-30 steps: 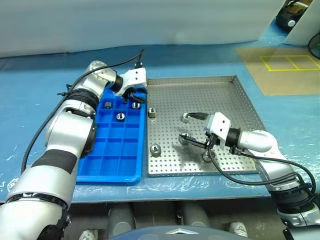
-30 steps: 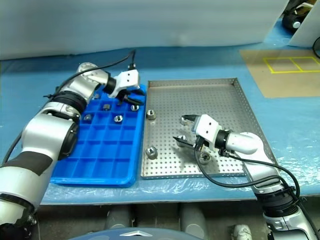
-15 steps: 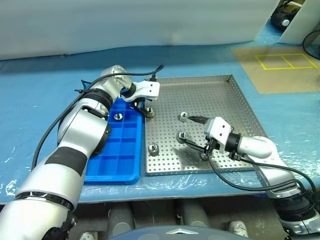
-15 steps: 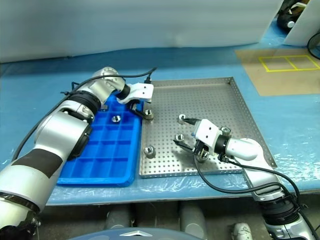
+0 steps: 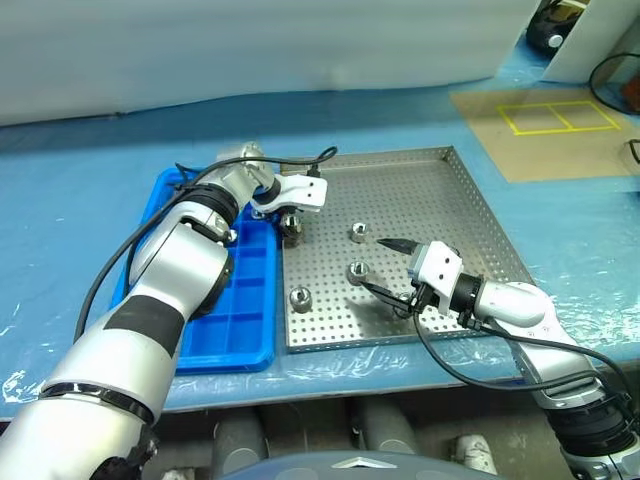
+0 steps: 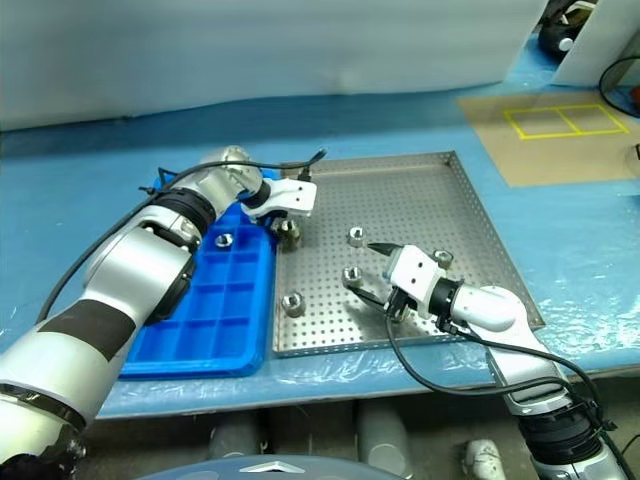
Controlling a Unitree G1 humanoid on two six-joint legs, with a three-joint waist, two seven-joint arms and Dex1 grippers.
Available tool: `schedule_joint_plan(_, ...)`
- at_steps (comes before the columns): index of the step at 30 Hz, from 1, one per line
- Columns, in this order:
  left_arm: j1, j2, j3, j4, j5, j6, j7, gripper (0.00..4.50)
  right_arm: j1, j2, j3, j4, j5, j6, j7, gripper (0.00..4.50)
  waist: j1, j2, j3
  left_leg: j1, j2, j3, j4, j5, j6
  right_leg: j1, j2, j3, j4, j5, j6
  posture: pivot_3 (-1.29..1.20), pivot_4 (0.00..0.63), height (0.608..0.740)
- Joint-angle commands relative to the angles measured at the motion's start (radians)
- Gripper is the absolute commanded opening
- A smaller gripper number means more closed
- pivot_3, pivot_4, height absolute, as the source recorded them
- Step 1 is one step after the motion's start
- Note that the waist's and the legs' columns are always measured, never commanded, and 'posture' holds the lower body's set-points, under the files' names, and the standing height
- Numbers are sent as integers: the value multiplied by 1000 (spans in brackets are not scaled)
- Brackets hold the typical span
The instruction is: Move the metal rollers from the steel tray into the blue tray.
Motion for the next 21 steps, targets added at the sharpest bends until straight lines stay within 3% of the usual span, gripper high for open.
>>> schedule_joint_plan(1, 16, 25, -51, 8, 53, 13, -40, 3501, 1, -9, -22, -43, -7, -8, -10, 3977, -12, 0, 0, 0, 0, 0, 0, 0, 0, 0, 0, 0, 0, 0, 0, -543, 150, 740)
schedule_joint_plan(9, 28, 45, -78, 9, 82, 31, -6, 3501, -9, -6, -23, -30, -18, -15, -12, 3977, -47, -1, 0, 0, 0, 0, 0, 0, 0, 0, 1, 0, 0, 0, 0, -540, 150, 740)
schedule_joint_plan(18, 19, 82, -106, 10, 126, 31, 159, 3501, -10, -4, -19, -27, -19, -17, -18, 3977, -66, -1, 0, 0, 0, 0, 0, 0, 0, 0, 2, -5, 1, 0, 1, -530, 150, 740)
schedule_joint_plan(21, 19, 88, -104, 15, 124, 59, 137, 3501, -14, 0, -10, -23, -22, -19, -21, 3977, -70, -1, 0, -1, 0, 0, 0, 0, 0, 0, 2, -5, 1, 0, 0, -521, 150, 740)
